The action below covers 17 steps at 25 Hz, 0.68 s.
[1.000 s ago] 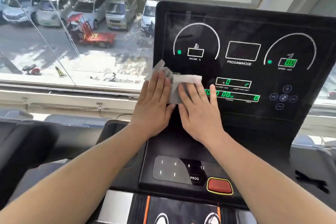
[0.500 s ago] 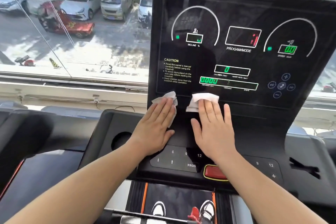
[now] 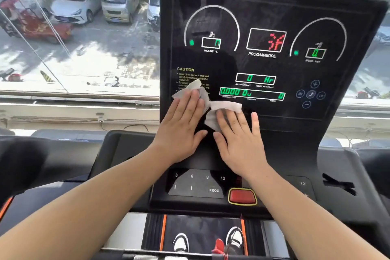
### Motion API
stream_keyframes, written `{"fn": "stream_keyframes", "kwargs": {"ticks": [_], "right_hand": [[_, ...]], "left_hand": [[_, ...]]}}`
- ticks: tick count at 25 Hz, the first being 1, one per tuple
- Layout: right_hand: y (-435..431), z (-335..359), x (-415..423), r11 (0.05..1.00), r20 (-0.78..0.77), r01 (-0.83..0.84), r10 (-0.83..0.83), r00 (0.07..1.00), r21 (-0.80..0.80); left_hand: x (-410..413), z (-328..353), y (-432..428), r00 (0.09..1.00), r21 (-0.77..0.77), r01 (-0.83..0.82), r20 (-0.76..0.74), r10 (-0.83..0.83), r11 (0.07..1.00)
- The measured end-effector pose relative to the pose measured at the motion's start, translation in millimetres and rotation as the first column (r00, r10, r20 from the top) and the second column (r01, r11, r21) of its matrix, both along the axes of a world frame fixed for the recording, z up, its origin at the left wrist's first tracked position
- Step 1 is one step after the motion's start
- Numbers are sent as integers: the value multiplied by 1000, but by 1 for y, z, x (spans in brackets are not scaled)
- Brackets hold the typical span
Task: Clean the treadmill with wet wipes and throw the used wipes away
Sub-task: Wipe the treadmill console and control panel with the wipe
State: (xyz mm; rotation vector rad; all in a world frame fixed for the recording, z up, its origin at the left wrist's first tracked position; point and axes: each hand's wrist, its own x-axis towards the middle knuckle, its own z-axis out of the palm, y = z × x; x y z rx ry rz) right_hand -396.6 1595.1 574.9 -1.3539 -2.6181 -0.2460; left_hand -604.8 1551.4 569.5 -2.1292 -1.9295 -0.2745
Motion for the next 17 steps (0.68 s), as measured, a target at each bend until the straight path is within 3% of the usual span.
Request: {"fn": "stream_keyframes", "kwargs": {"ticks": [8, 13, 17], "right_hand": [[55, -4, 143, 876, -127, 452, -474, 871, -169], [61, -16, 183, 891, -173, 404, -439, 882, -204], [43, -42, 186, 903, -258, 358, -414, 873, -238]], "left_hand": [[122, -1, 45, 966, -58, 194, -162, -201, 979], [198, -2, 70, 945, -90, 282, -145, -293, 955], [201, -10, 59, 927, -138, 331, -139, -349, 934]]}}
